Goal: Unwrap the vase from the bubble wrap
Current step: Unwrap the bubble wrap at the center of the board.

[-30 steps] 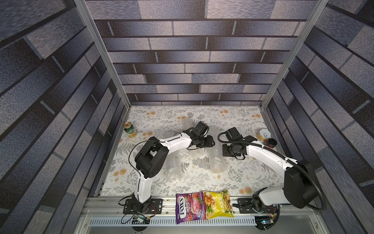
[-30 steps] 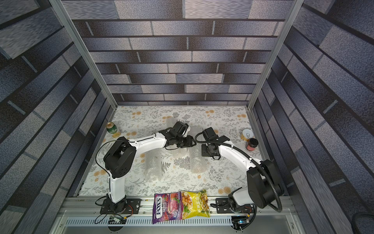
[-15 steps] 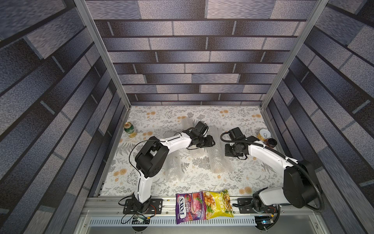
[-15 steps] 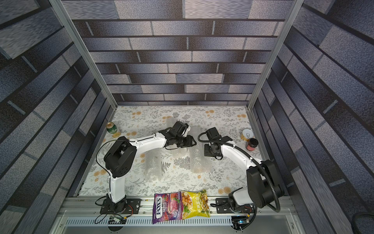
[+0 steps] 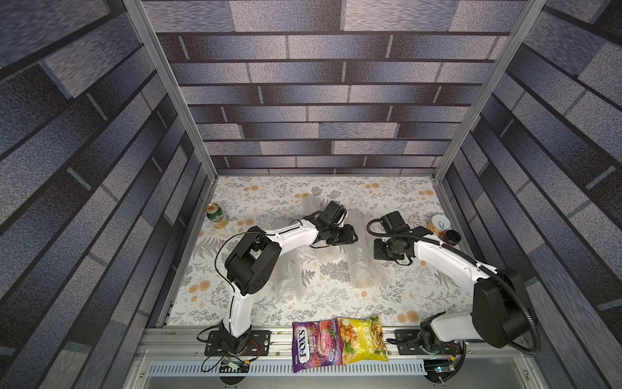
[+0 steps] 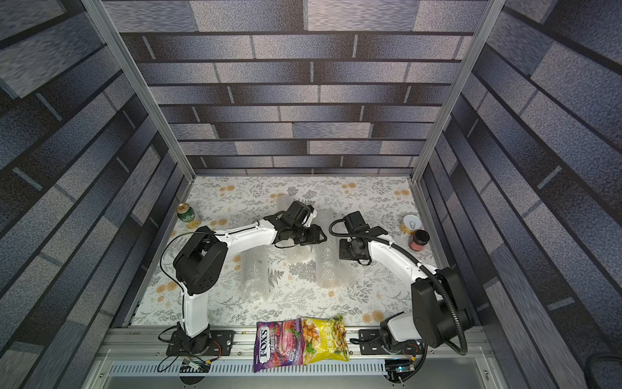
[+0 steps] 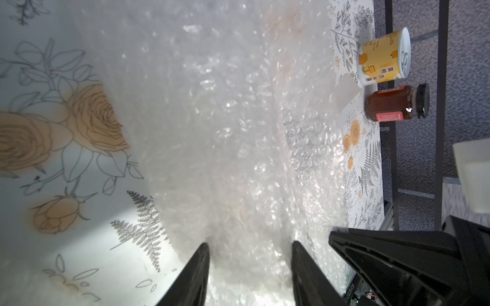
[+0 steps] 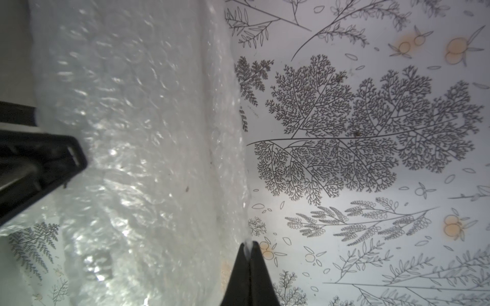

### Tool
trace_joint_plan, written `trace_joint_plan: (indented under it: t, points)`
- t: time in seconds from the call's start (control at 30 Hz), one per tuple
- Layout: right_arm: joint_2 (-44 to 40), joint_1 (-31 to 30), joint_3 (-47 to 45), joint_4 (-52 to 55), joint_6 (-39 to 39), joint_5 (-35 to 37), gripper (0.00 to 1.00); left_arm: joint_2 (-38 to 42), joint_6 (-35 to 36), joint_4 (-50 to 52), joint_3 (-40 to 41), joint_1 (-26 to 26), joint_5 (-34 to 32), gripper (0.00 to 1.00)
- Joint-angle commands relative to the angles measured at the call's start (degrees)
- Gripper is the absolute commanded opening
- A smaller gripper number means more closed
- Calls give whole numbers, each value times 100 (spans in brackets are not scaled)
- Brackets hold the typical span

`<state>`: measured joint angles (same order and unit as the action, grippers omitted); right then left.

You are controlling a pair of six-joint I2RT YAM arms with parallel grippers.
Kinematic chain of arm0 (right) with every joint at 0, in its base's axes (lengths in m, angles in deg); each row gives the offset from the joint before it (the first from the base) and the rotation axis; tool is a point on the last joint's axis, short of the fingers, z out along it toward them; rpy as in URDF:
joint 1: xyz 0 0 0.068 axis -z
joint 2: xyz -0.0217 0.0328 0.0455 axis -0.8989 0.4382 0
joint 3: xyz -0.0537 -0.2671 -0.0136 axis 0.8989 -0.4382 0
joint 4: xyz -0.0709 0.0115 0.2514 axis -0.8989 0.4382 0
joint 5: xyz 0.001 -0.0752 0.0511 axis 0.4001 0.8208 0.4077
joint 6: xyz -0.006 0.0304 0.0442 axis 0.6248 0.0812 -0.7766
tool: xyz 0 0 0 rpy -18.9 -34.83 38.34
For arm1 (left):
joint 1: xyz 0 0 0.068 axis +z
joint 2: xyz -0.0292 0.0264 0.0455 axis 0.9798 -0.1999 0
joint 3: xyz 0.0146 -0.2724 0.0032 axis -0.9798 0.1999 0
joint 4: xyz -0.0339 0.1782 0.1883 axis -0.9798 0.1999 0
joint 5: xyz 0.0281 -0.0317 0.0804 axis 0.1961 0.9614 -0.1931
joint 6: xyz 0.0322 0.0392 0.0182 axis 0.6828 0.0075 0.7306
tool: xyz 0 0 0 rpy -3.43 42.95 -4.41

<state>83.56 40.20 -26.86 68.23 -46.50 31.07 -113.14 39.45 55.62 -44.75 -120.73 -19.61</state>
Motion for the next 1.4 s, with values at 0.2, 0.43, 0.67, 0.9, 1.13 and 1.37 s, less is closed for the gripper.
trace_joint_plan:
  t: [0.2,0.43,0.67,0.9,1.13,1.37]
  points:
    - [7,74,287,-171,66,-109,0,-261,414,1338,-396,-155,-223,52]
    - [-169,377,289,-39,117,28,0,-410,419,1347,-491,-183,-95,51]
    - [-233,623,365,203,201,100,0,-597,493,1418,-919,-245,-37,51]
    - [-574,740,317,554,166,368,0,-986,687,1520,-1497,-273,121,51]
    - [-911,937,385,858,168,578,0,-1286,860,1622,-1986,-222,153,51]
    - [-1086,1067,504,1063,239,665,0,-1352,898,1626,-2173,-83,244,51]
